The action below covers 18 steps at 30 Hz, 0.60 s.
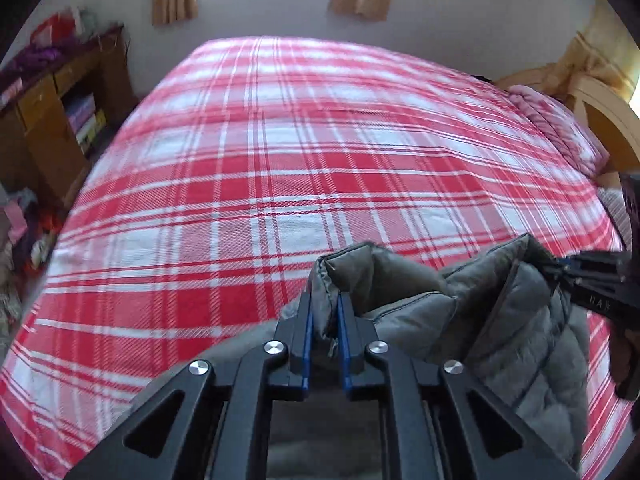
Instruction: Fold large clothes
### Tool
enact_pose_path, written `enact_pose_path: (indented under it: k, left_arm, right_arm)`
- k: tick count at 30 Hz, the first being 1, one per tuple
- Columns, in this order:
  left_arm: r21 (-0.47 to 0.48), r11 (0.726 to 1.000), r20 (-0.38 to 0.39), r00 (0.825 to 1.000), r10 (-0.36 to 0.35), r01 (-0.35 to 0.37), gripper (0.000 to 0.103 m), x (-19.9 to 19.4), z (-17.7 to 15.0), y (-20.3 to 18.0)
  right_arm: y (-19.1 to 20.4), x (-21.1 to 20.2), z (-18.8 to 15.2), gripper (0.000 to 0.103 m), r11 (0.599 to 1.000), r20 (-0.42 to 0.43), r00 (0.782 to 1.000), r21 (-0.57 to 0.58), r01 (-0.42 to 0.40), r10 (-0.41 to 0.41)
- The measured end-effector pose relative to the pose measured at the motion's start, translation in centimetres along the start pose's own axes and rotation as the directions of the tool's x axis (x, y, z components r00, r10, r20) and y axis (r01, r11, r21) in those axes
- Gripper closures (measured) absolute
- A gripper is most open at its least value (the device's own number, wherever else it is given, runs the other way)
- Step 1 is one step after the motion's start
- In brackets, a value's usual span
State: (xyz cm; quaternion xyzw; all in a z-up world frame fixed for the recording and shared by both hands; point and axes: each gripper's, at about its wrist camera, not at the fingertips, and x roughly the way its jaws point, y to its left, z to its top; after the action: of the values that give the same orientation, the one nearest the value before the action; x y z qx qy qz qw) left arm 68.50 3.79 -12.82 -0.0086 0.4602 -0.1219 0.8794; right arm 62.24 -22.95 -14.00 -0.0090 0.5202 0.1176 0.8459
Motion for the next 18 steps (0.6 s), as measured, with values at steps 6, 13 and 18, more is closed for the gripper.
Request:
enact_pose_path:
  k: [6,13,18]
  left_arm:
    - [0.072,0.997,0.072,0.997,0.011,-0.016,0.095,-2.7,-4.5,-1.5]
    - [0.087,0.994,0.044,0.997,0.059,-0.063,0.095,-0.4,-9.0,-1.7]
    - [0.148,0.977,0.064,0.987,0.148,-0.156,0.095,0.1,-9.4,-1.5]
  right_arm:
    - [0.5,-2.5,-3.3,0.096,0.997,0.066,0.997,-0.065,0.035,-0.031]
    - [-0.4,-1.4,-7.5,0.098,0.997,0.091,0.995,-0.064,0.043,-0.038]
    - [-0.9,-0.8,-9.2,0.098,0.994,0.120,0.989,-0.064,0.090,-0.082]
